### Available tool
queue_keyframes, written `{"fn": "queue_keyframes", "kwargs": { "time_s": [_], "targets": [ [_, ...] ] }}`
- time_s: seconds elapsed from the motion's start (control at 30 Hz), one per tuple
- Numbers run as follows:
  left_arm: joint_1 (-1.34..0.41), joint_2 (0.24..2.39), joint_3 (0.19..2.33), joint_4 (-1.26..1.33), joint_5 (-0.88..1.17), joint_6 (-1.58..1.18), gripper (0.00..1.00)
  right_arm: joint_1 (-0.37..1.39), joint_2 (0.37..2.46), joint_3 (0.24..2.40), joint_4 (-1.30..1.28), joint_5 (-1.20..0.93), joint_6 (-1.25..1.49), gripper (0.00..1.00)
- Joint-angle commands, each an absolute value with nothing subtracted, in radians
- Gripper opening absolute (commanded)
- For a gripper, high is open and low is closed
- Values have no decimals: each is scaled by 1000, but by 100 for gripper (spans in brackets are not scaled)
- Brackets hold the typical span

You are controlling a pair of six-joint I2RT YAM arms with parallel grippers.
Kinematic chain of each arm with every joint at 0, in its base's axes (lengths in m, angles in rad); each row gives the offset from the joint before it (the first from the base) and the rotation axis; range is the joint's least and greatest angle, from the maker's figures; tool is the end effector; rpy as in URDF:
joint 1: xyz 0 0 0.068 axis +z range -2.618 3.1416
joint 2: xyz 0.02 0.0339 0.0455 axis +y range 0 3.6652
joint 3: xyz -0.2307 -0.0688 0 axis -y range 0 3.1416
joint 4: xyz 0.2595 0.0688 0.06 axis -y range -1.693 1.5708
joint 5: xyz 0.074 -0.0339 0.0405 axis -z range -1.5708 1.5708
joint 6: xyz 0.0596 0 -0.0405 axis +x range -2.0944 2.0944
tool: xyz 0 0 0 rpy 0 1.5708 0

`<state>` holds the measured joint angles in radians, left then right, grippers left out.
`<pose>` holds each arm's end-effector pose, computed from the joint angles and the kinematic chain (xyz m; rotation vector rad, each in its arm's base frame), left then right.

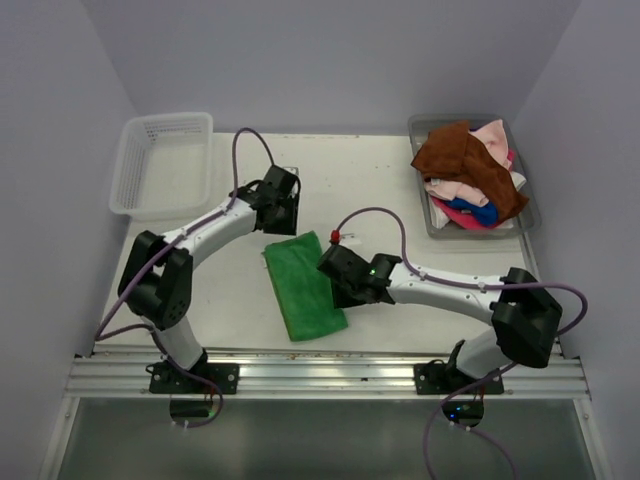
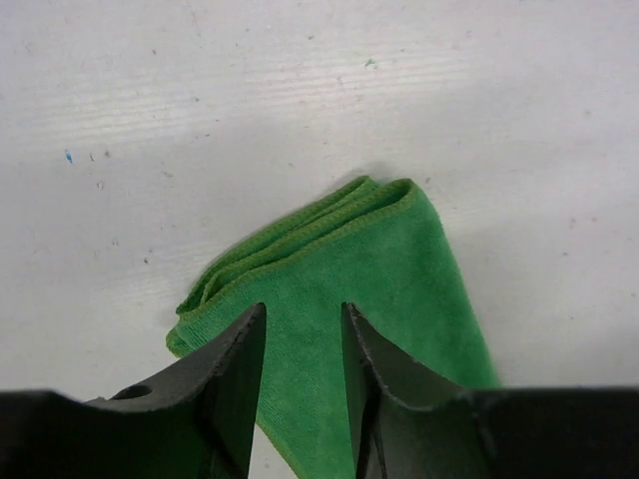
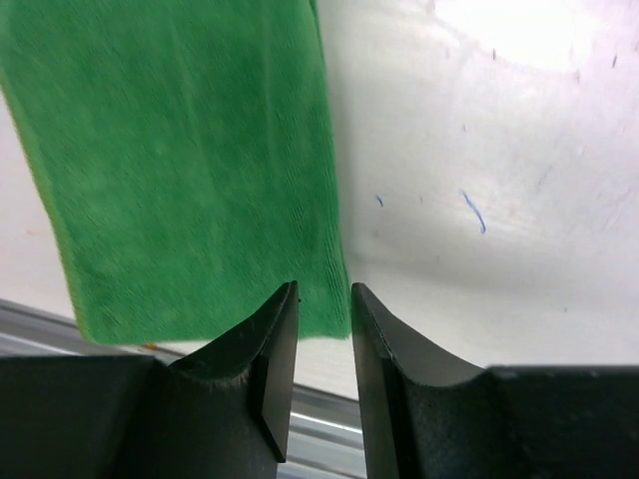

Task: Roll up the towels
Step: Fold the towel

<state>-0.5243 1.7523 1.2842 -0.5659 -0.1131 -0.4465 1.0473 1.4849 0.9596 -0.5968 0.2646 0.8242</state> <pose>0.3396 -0.1886 0.1624 0.0609 2.6077 -0.2041 0.1694 0.2623 0.1466 -0.2152 2.6452 0.2779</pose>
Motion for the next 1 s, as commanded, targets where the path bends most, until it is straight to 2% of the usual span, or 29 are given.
{"fn": "queue_keyframes", "kwargs": {
  "time_s": [0.0, 0.17, 0.47, 0.63, 0.8, 0.97],
  "targets": [
    [-523, 1638, 1237, -551, -42, -428, 39, 1043, 1560, 1081, -627, 339, 747, 32],
    [-522, 1620, 1100, -482, 26, -472, 30, 1023, 1680, 1154, -566, 295, 686, 31],
    [-517, 1707, 997, -374, 77, -491, 29, 954, 1813, 1108, -428, 195, 681, 27],
    [-515, 1839, 1058, -353, 106, -462, 28, 910, 1819, 1051, -408, 196, 733, 25],
    [-515, 1956, 1216, -379, 83, -449, 28, 864, 1810, 1043, -416, 227, 753, 25],
    [-515, 1909, 1311, -448, 52, -428, 31, 857, 1727, 1083, -466, 264, 710, 26]
  ]
}}
